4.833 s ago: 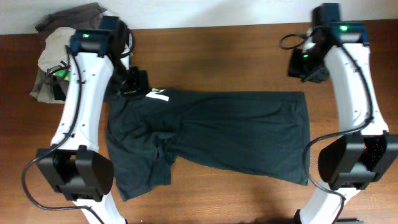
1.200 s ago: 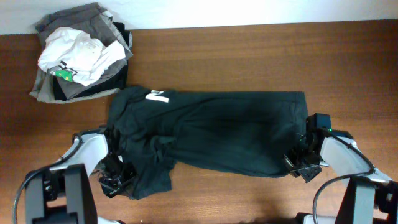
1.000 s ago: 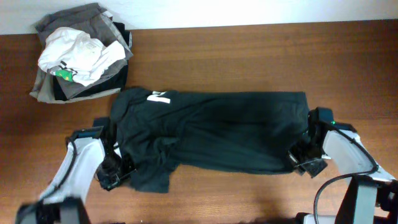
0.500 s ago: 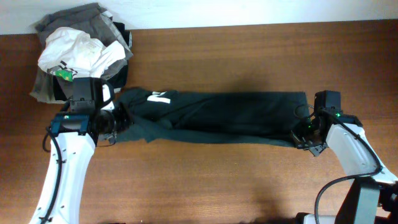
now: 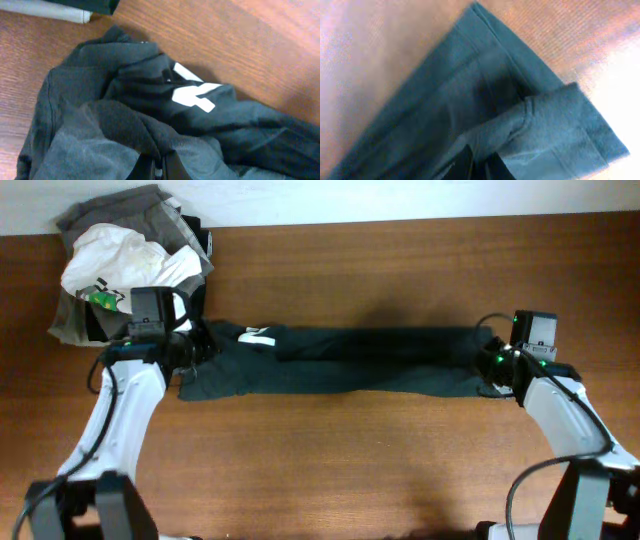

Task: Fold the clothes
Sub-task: 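Fold the bottom edge up over the top with both grippers, then release the shirt and lift both grippers away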

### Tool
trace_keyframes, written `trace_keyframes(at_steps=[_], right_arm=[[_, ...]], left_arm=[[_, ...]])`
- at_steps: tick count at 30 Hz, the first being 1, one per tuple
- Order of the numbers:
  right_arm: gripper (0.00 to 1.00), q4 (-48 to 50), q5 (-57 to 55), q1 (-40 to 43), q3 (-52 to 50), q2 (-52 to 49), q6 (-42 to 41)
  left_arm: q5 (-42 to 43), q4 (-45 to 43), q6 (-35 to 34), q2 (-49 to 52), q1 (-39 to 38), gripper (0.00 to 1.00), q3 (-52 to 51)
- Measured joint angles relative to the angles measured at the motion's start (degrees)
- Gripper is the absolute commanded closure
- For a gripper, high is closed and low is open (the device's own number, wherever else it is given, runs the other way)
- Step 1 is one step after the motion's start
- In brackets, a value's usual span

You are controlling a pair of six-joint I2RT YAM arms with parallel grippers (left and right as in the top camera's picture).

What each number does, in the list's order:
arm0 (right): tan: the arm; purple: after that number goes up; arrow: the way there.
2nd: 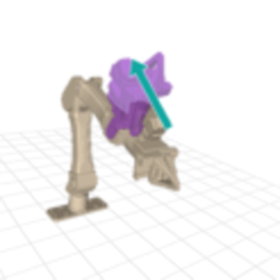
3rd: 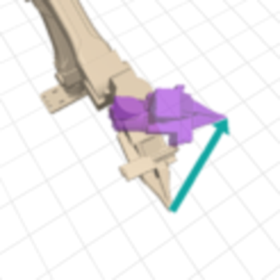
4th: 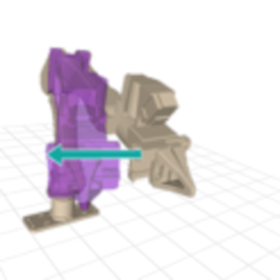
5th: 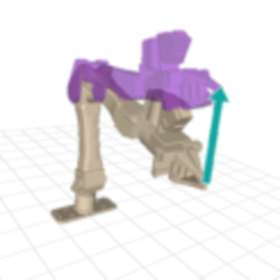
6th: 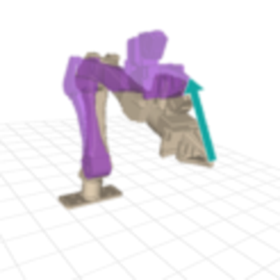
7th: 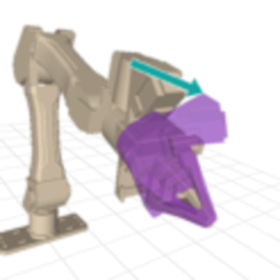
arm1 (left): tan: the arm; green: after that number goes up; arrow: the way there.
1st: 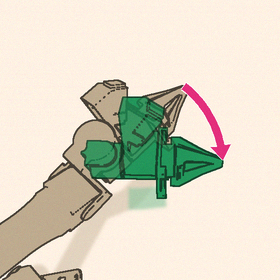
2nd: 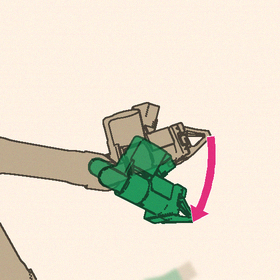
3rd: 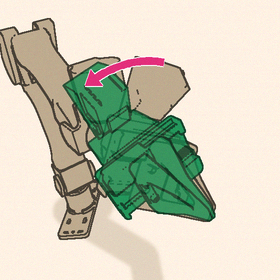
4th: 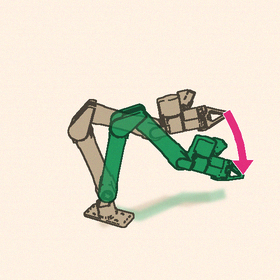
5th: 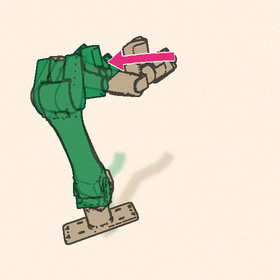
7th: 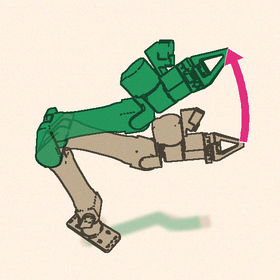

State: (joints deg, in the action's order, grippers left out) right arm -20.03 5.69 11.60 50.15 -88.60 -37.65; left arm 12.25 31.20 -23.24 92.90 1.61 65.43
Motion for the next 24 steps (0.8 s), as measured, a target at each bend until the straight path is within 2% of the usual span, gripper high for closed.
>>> trace_keyframes(at_steps=[2,4,5,6,8,9,10,11,13,16,20,24], right_arm=[[0.76,3.2,0.5,0.0,0.0,-1.6,0.5],[0.58,5.9,0.9,0.0,0.0,-3.1,0.8],[0.47,6.7,1.1,0.0,0.0,-3.6,1.4],[0.32,7.7,1.2,0.0,0.0,-4.1,1.6],[0.1,8.4,1.4,0.0,0.0,-4.5,2.7],[0.05,8.4,1.5,0.0,0.1,-4.7,3.9],[0.01,7.7,1.5,0.0,0.3,-4.7,5.2],[0.01,6.7,1.5,0.0,1.0,-4.7,6.5],[0.02,2.6,1.5,0.0,3.7,-4.7,8.9],[0.01,-9.5,1.9,0.0,13.3,-4.6,12.1],[0.01,-21.9,6.4,0.0,27.0,-3.2,15.9],[0.01,-28.2,10.3,0.0,29.4,-2.0,17.2]], left_arm=[[0.0,-1.3,0.0,1.9,0.0,0.86,0.0],[0.0,-2.6,-0.2,4.2,0.0,0.69,0.0],[0.0,-3.3,-0.1,5.0,0.0,0.62,0.0],[0.0,-4.1,-0.3,5.7,0.0,0.53,0.0],[-0.1,-5.6,-0.1,6.3,0.0,0.36,0.0],[-0.1,-6.4,0.0,6.4,0.0,0.22,0.0],[0.0,-6.9,0.0,6.4,0.0,0.16,0.0],[0.0,-7.2,-0.1,6.4,0.0,0.13,0.1],[0.0,-6.7,0.2,6.4,0.0,0.13,0.4],[0.0,-2.3,0.5,6.2,0.0,0.14,3.0],[0.7,11.5,1.0,4.0,-1.4,0.25,8.2],[2.1,22.7,-2.2,3.9,-9.1,0.28,8.9]])
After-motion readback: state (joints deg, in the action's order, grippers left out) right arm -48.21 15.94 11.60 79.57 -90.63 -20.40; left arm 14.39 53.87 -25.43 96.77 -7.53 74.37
